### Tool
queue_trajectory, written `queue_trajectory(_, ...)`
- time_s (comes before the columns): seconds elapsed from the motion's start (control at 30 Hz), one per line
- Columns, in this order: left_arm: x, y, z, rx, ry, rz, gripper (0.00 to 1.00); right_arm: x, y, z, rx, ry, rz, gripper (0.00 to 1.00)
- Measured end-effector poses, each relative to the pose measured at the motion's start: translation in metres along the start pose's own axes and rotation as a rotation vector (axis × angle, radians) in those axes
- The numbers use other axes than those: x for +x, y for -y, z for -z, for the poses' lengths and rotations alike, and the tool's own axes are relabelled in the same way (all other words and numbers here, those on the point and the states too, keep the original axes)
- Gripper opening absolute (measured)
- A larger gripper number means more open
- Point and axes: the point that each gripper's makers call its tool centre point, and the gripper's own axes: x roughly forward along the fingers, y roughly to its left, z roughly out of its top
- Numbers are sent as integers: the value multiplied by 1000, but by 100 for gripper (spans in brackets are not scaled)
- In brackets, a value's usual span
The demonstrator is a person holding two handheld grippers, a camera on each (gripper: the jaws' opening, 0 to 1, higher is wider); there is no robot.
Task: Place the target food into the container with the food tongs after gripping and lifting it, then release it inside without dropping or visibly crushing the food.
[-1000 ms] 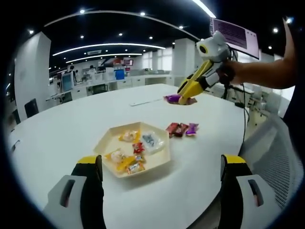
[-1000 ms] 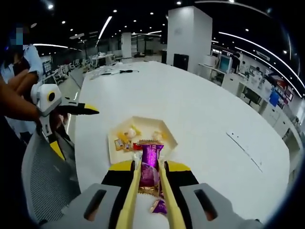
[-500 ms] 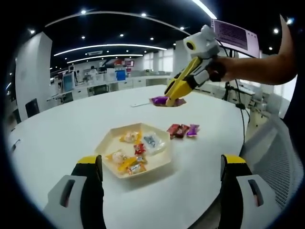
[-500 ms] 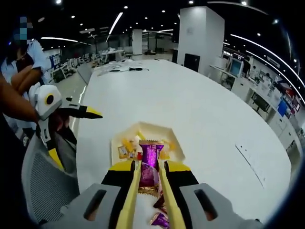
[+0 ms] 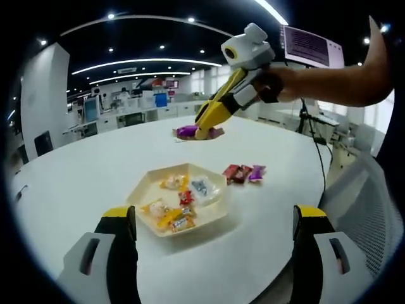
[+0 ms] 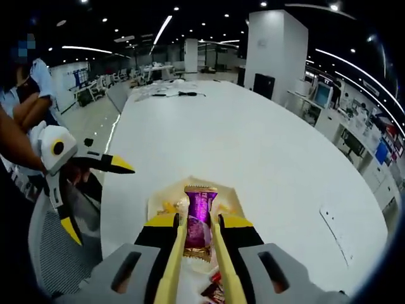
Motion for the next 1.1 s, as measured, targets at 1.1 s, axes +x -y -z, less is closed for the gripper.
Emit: queue_trajectory(1.1,0,-2,-1,-3,5,-6,99,4,4,-17,-21,30,-7,27)
